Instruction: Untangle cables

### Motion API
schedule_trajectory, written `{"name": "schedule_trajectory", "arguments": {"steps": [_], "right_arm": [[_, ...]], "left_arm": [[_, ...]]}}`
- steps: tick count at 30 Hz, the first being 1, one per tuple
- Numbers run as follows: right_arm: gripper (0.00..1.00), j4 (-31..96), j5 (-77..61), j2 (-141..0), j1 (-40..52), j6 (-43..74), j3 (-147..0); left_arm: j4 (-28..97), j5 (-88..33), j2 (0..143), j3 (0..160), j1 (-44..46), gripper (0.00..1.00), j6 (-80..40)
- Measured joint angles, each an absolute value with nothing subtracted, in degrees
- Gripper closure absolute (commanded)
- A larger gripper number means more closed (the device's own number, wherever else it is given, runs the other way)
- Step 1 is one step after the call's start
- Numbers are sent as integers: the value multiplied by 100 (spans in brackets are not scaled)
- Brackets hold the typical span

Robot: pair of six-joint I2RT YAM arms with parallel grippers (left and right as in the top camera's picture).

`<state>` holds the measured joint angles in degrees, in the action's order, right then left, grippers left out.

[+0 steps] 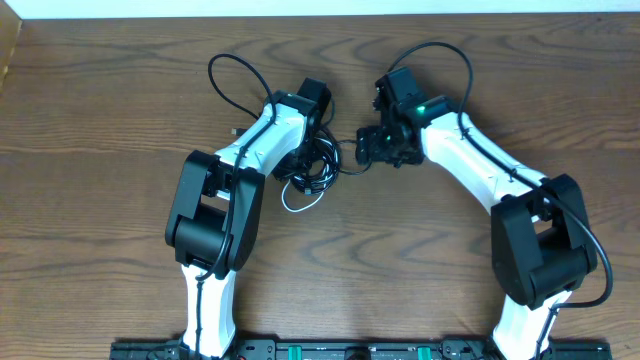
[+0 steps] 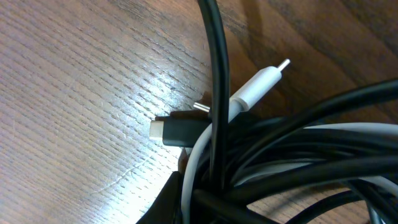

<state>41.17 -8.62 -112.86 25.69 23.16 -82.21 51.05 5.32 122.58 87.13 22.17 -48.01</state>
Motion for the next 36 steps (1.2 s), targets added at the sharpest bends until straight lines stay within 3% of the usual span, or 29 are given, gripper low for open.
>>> {"name": "schedule_trajectory", "arguments": {"steps": [36], "right_arm": [[29,3767,349,-11303,2762,2324,-8038]], "left_arm": [[5092,598,12258,8711,2217,92,-4801]]}}
